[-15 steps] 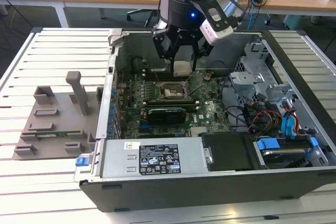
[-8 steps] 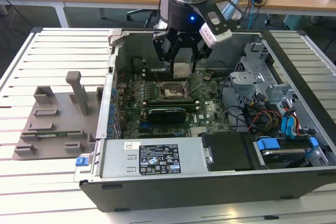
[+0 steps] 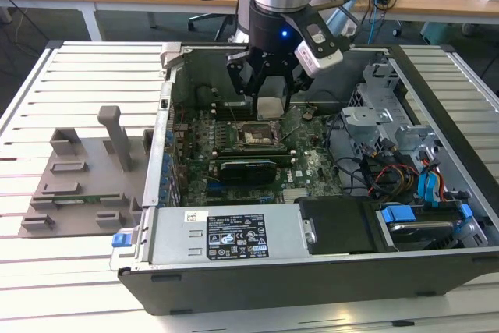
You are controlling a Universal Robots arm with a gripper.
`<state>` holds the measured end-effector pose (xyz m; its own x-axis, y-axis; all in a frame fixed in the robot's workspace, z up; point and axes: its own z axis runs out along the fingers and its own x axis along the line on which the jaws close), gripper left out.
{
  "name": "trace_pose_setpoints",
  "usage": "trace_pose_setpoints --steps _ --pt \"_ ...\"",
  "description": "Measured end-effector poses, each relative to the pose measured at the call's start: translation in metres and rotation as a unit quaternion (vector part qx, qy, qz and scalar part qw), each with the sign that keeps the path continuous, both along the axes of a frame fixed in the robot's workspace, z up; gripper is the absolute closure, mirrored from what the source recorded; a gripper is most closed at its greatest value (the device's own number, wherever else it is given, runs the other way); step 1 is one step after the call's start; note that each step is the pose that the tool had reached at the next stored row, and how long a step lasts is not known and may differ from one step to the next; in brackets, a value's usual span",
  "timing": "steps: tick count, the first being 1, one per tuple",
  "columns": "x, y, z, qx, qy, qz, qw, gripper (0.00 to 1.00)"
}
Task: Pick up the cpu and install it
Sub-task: 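Pick up the cpu and move it towards the insertion slot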
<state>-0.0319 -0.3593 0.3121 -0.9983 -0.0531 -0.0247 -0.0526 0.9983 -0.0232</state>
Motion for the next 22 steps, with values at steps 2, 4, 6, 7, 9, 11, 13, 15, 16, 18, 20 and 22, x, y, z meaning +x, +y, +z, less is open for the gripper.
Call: trace_pose_setpoints --steps 2,4,6,7,9,11,13,15,16,18,20,22 --pt "0.0000 0.0000 -0.0017 0.0000 0.0000 0.000 1.0000 0.45" --pt "0.0000 0.0000 -0.0044 -0.0001 0.0000 0.000 1.0000 0.45" --pt "0.0000 0.0001 -0.0062 -0.0001 0.0000 0.000 1.0000 0.45" --pt "0.0000 0.0003 -0.0074 0.0000 0.0000 0.000 1.0000 0.45" --pt "0.0000 0.0006 -0.0100 0.0000 0.0000 0.000 1.0000 0.45" --pt "0.0000 0.0009 -0.0130 0.0000 0.0000 0.000 1.0000 0.45" --pt "0.0000 0.0012 -0.0157 0.0000 0.0000 0.000 1.0000 0.45" --pt "-0.0001 0.0025 -0.0187 -0.0001 0.0001 0.000 1.0000 0.45" --pt "0.0000 0.0032 -0.0197 -0.0001 0.0000 0.000 1.0000 0.45" --pt "0.0000 0.0075 -0.0241 0.0000 0.0000 0.000 1.0000 0.45" --pt "0.0000 0.0104 -0.0273 0.0000 0.0000 0.000 1.0000 0.45" --pt "0.0000 0.0154 -0.0305 0.0000 0.0000 0.000 1.0000 0.45"
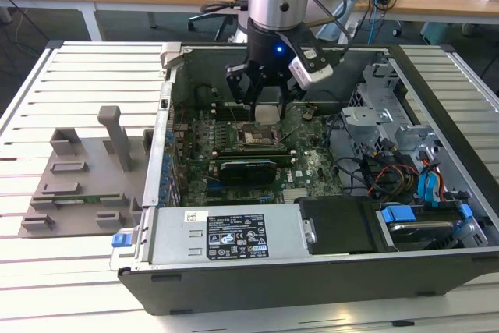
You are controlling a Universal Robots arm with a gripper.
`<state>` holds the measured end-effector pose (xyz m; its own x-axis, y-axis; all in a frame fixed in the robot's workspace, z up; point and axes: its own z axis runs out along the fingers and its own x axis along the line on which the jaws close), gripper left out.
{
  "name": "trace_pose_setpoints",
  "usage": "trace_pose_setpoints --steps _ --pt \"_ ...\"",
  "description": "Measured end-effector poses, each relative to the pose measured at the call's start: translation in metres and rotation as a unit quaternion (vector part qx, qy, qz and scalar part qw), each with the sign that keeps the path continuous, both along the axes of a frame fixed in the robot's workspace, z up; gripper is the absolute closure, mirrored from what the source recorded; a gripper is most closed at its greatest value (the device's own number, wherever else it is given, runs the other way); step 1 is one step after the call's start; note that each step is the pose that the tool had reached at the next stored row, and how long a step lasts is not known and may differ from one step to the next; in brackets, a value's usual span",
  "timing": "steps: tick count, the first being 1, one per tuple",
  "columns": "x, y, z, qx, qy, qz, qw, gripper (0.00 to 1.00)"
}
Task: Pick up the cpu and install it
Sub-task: 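Pick up the cpu and move it towards the insertion slot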
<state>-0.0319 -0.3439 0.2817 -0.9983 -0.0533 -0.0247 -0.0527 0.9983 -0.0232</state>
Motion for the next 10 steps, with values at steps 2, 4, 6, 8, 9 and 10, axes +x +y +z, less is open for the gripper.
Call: trace_pose_setpoints --steps 2,4,6,8,9,10 --pt "0.0000 0.0032 -0.0019 0.0000 0.0000 0.000 1.0000 0.45" --pt "0.0000 0.0085 -0.0043 0.0000 0.0000 0.000 1.0000 0.45" --pt "0.0000 0.0130 -0.0059 0.0000 0.0000 0.000 1.0000 0.45" --pt "0.0000 0.0158 -0.0070 0.0000 0.0000 0.000 1.0000 0.45" --pt "0.0000 0.0160 -0.0070 0.0000 0.0000 0.000 1.0000 0.45" --pt "0.0000 0.0160 -0.0070 0.0000 0.0000 0.000 1.0000 0.45"
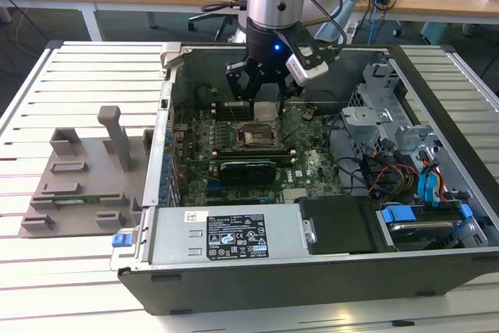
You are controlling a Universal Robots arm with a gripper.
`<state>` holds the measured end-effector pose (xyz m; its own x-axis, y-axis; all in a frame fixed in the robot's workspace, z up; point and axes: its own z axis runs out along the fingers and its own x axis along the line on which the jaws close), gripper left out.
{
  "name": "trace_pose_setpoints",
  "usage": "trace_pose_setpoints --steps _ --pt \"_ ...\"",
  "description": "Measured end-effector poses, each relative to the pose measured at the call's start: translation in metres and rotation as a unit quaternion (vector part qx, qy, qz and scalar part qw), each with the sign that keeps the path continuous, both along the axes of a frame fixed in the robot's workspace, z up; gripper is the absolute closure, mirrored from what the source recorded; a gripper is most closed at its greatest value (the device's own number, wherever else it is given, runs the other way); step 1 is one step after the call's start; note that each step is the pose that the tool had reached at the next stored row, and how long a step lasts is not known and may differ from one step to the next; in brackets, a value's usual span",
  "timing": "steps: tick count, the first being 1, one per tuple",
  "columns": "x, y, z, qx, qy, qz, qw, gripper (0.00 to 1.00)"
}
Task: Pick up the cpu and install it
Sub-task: 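Pick up the cpu and move it towards the insertion slot, then place the cpu into insertion slot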
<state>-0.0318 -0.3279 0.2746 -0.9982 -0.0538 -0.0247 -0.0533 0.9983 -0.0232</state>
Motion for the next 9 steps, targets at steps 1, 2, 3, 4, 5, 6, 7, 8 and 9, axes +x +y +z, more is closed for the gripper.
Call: trace_pose_setpoints --steps 1,2,3,4,5,6,7,8,9 --pt "0.0000 0.0000 0.0000 0.0000 0.0000 0.000 1.0000 0.45" --pt "0.0000 0.0001 0.0000 0.0000 0.0000 0.000 1.0000 0.45" --pt "0.0000 0.0002 0.0000 0.0000 0.0000 0.000 1.0000 0.45" --pt "0.0000 0.0002 0.0000 0.0000 0.0000 0.000 1.0000 0.45" --pt "0.0000 0.0002 0.0000 0.0000 0.0000 0.000 1.0000 0.45" --pt "0.0000 0.0002 0.0000 0.0000 0.0000 0.000 1.0000 0.45" --pt "0.0000 0.0003 0.0000 0.0000 0.0000 0.000 1.0000 0.45" --pt "0.0000 0.0003 0.0000 0.0000 0.0000 0.000 1.0000 0.45" --pt "0.0000 0.0004 0.0000 0.0000 0.0000 -0.001 1.0000 0.45"
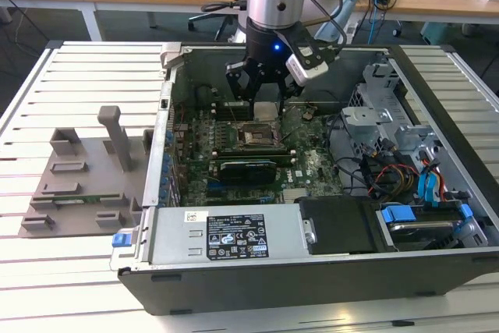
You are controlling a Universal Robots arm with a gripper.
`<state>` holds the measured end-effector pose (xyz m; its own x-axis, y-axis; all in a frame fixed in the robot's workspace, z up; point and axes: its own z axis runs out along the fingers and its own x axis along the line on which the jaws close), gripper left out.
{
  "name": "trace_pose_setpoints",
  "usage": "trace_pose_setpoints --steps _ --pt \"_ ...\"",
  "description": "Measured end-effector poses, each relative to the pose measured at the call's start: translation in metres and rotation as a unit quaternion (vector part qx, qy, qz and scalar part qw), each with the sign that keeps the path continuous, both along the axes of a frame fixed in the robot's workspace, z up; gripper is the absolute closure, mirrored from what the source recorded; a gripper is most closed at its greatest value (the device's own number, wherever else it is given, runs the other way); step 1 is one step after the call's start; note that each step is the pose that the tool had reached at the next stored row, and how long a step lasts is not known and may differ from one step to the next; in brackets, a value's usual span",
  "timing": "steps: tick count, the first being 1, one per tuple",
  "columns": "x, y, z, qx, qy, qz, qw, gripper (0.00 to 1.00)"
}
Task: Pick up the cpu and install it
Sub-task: 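Place the cpu into insertion slot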
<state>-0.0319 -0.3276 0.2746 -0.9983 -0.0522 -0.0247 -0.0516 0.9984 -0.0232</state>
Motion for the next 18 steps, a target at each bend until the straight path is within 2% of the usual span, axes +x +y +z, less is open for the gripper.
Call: trace_pose_setpoints --steps 4,7,12,15,18 --pt "0.0000 0.0000 0.0000 0.0000 0.0000 -0.012 0.9999 0.45" --pt "0.0000 0.0000 -0.0001 -0.0001 0.0000 -0.035 0.9994 0.45" --pt "0.0000 0.0000 -0.0002 -0.0004 0.0000 -0.053 0.9986 0.45" --pt "0.0000 0.0000 -0.0003 -0.0005 0.0000 -0.064 0.9979 0.45" --pt "0.0000 0.0000 -0.0004 -0.0005 0.0000 -0.085 0.9964 0.45"
